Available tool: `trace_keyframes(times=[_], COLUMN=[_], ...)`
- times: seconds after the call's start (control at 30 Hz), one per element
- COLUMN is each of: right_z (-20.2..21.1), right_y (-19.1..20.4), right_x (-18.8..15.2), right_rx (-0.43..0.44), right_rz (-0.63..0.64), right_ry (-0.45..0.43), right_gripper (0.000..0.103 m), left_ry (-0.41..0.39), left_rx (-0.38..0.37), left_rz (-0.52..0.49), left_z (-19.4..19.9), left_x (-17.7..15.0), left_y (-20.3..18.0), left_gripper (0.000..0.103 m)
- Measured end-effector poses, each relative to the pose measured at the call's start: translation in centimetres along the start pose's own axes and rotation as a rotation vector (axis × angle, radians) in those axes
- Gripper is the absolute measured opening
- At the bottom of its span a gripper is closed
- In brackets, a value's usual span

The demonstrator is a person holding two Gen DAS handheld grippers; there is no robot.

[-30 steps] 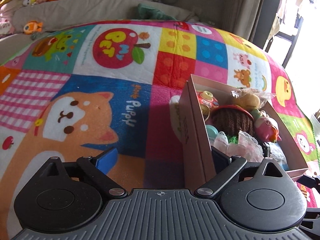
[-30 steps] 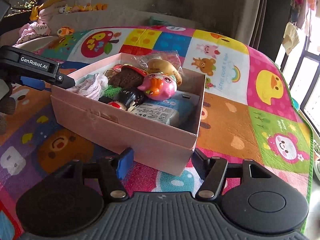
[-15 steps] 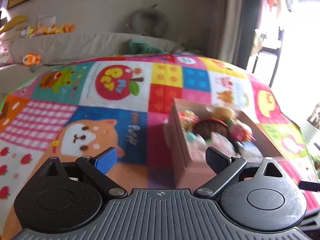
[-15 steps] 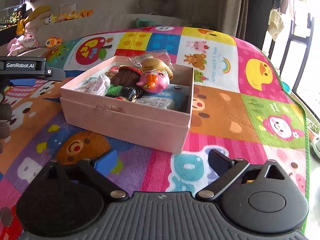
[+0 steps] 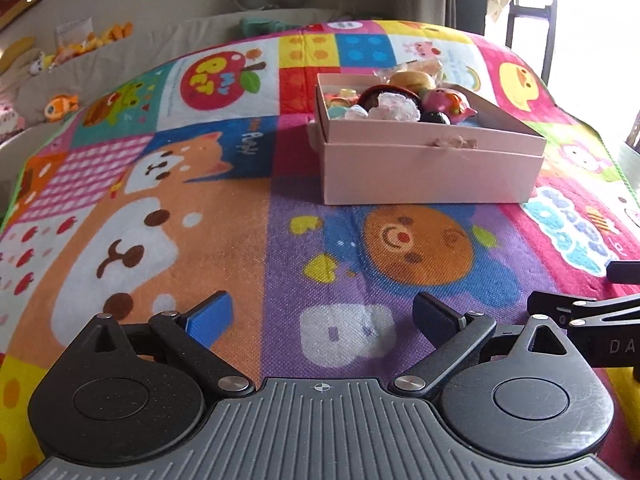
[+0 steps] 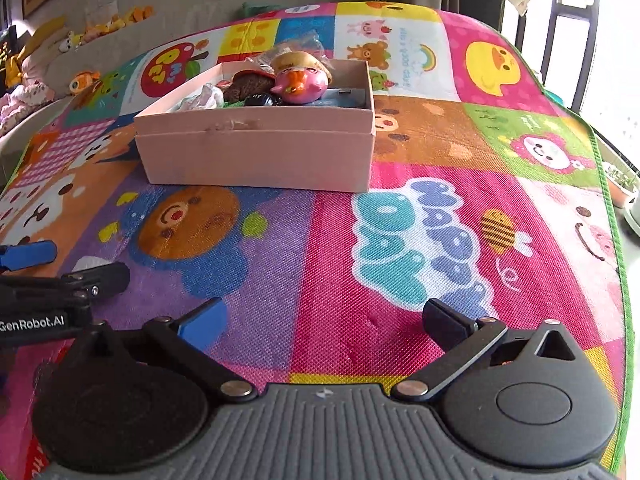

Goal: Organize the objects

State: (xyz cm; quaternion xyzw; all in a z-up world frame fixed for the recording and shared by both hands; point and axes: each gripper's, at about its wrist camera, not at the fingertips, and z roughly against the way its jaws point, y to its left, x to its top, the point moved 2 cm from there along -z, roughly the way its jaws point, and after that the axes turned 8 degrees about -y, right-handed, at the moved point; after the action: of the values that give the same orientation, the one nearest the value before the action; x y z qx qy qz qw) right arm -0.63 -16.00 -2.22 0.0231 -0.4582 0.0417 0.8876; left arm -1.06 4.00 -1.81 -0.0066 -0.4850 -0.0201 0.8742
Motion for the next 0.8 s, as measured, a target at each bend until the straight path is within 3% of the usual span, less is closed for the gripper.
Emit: trace_keyframes(times=[0.13, 0.8], right_z=[-0.65, -0.74], right_y=[-0.12, -0.21], right_x=[0.02, 0.01], right_rx=[-0.013, -0.013], right_rz=[-0.011, -0.015], right_ry=[-0.052, -0.055], right_gripper=[0.103, 0.103], left_ry=[-0.005, -0.006], left_rx=[0.025, 0.024], left_rz=[0.006, 0.006], left_z=[-0.5, -0.42], left_x=[0.18, 0.1], left_y=[-0.16, -0.18], left_gripper=[0.101, 0.101])
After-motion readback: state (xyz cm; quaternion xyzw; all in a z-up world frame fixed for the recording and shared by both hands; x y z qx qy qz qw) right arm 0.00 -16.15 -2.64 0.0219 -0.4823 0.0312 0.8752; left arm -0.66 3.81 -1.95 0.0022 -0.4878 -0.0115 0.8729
